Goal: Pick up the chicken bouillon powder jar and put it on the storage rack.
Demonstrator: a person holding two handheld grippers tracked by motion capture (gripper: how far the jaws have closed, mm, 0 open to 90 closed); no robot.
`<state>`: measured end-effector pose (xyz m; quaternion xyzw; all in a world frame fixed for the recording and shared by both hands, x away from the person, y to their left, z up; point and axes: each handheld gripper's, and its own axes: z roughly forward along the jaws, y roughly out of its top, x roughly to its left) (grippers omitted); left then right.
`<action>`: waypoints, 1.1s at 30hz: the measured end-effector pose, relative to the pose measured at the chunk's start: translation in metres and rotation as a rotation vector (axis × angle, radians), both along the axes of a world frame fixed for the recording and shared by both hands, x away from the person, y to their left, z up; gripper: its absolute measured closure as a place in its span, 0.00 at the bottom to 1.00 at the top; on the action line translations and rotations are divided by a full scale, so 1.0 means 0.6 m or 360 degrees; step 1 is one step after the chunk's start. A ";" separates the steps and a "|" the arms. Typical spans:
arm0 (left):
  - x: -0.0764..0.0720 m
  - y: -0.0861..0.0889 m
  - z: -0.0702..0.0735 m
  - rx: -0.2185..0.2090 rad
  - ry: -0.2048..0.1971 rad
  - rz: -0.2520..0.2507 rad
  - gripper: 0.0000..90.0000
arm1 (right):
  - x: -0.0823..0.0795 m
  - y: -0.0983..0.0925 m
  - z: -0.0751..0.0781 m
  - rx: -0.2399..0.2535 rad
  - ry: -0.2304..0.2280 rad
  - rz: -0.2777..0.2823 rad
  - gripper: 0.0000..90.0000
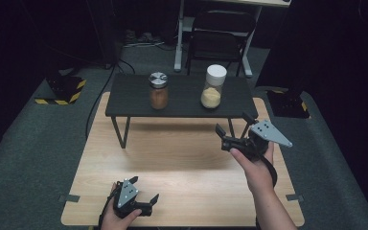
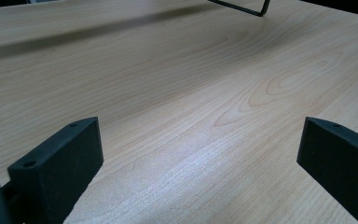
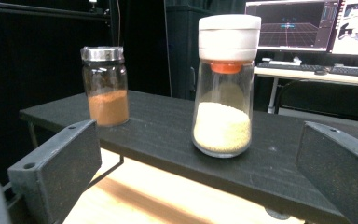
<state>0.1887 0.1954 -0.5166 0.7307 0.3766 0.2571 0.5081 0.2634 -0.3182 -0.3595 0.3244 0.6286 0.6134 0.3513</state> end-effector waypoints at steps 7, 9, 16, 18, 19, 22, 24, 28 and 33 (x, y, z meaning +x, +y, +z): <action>0.000 -0.001 0.000 0.0006 -0.0001 -0.0001 0.01 | -0.015 -0.013 -0.019 -0.0017 0.0000 -0.0002 0.00; 0.000 -0.001 0.000 0.0006 -0.0002 -0.0001 0.01 | -0.019 -0.018 -0.027 -0.0012 0.0006 0.0005 0.00; 0.000 -0.001 0.000 0.0005 -0.0004 0.0001 0.01 | -0.040 -0.030 -0.054 -0.0027 0.0002 0.0024 0.00; 0.000 -0.001 0.000 0.0005 -0.0004 0.0001 0.00 | -0.046 -0.033 -0.063 -0.0027 0.0013 0.0030 0.00; 0.000 -0.001 0.000 0.0005 -0.0005 0.0001 0.01 | -0.048 -0.034 -0.066 -0.0030 0.0015 0.0031 0.00; 0.000 -0.001 0.000 0.0005 -0.0005 0.0001 0.01 | -0.056 -0.038 -0.080 -0.0044 0.0030 0.0030 0.00; 0.000 -0.001 0.000 0.0006 -0.0005 0.0001 0.01 | -0.061 -0.041 -0.089 -0.0060 0.0039 0.0024 0.00; 0.000 -0.001 0.000 0.0006 -0.0006 0.0002 0.00 | -0.069 -0.048 -0.109 -0.0070 0.0073 0.0025 0.00; 0.000 -0.001 0.000 0.0005 -0.0007 0.0003 0.00 | -0.079 -0.057 -0.133 -0.0081 0.0120 0.0018 0.00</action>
